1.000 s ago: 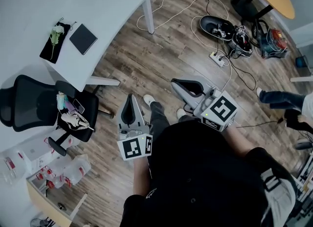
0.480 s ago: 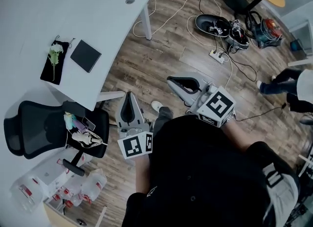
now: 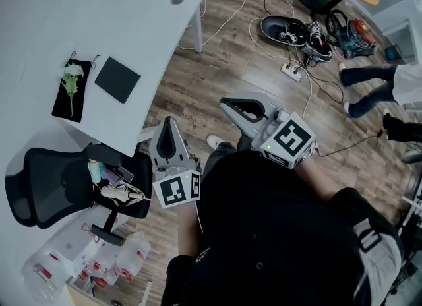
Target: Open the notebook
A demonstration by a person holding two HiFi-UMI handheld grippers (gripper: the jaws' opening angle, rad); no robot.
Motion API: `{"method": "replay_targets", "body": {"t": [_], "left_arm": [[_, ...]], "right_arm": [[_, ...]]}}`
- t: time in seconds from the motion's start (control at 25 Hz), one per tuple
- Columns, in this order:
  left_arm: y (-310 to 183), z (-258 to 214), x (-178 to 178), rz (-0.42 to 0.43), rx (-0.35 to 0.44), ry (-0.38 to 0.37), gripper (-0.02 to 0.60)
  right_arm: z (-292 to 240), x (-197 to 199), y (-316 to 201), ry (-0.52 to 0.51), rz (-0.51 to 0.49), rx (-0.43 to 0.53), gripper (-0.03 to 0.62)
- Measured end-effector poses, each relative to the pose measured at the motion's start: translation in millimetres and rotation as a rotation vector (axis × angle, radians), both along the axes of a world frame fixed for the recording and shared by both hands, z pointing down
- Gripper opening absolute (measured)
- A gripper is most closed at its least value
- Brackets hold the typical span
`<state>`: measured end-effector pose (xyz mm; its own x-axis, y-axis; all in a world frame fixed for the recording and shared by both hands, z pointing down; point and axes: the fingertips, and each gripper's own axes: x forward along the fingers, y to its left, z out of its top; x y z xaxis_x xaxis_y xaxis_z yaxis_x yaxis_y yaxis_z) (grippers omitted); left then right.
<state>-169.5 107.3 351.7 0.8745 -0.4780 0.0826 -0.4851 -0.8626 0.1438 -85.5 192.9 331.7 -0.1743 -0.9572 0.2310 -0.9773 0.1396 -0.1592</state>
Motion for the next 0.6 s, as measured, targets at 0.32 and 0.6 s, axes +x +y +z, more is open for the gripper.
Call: {"method": "replay_targets", "body": {"t": [0.32, 0.6], "left_arm": [[-14, 18, 9, 0.001, -0.054, -0.022, 0.006], [-34, 20, 28, -0.05, -0.051, -0.035, 0.006]], "right_arm": [[3, 16, -16, 0.002, 0.019, -0.012, 0.005], [8, 39, -48, -0.014, -0.072, 0.001, 0.005]]}}
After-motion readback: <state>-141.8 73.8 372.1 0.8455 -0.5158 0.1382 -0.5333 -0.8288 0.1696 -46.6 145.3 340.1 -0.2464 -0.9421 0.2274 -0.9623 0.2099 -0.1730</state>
